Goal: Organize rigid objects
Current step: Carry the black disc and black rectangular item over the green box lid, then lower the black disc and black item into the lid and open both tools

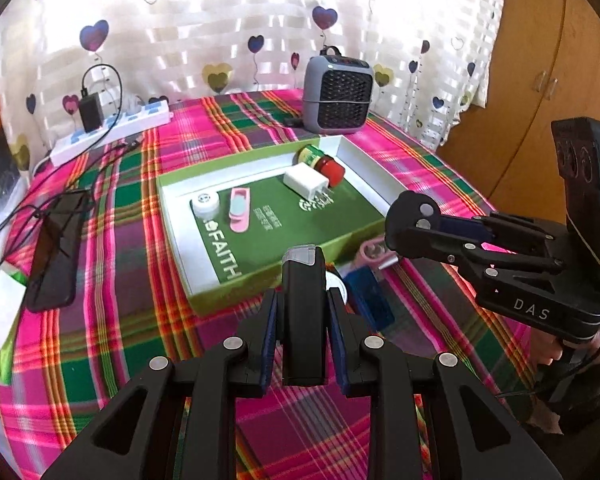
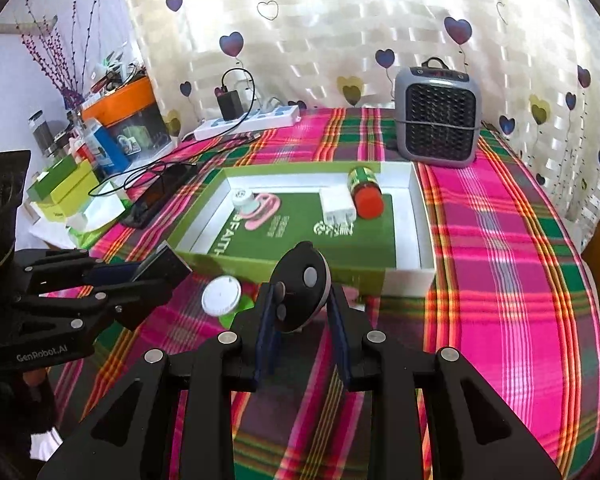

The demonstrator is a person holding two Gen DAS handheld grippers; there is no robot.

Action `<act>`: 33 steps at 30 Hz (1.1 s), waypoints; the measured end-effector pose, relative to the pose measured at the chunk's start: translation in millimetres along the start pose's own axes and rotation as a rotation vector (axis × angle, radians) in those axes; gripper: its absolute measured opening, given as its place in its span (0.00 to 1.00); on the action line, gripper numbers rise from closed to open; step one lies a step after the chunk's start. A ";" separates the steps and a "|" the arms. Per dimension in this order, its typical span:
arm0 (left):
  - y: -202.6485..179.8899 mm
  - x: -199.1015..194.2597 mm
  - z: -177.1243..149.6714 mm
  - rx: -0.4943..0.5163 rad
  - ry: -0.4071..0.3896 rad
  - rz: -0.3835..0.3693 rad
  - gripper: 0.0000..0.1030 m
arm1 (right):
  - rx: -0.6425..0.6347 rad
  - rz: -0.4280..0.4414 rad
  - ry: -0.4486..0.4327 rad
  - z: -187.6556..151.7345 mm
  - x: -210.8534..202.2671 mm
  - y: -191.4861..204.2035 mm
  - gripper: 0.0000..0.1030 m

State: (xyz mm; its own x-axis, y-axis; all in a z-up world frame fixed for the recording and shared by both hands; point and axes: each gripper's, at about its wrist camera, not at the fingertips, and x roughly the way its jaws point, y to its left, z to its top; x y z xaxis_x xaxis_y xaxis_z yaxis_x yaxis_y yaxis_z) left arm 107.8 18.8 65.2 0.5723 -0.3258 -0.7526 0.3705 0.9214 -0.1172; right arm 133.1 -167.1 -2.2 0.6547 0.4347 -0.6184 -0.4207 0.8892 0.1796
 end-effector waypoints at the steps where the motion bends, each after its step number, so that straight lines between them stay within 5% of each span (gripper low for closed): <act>1: 1.2 0.8 2.0 0.000 -0.001 0.001 0.22 | -0.005 0.001 0.000 2.7 1.0 0.4 0.27; 33: 46.0 60.8 38.7 -0.091 0.030 0.089 0.22 | -0.086 0.012 0.123 80.4 111.1 -9.1 0.27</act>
State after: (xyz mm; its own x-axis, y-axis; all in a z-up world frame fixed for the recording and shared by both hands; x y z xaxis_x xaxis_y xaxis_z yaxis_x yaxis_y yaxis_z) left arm 187.9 33.2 39.1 0.5775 -0.2370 -0.7812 0.2508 0.9622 -0.1065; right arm 260.2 -115.4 -11.1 0.5697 0.4199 -0.7065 -0.4835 0.8664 0.1250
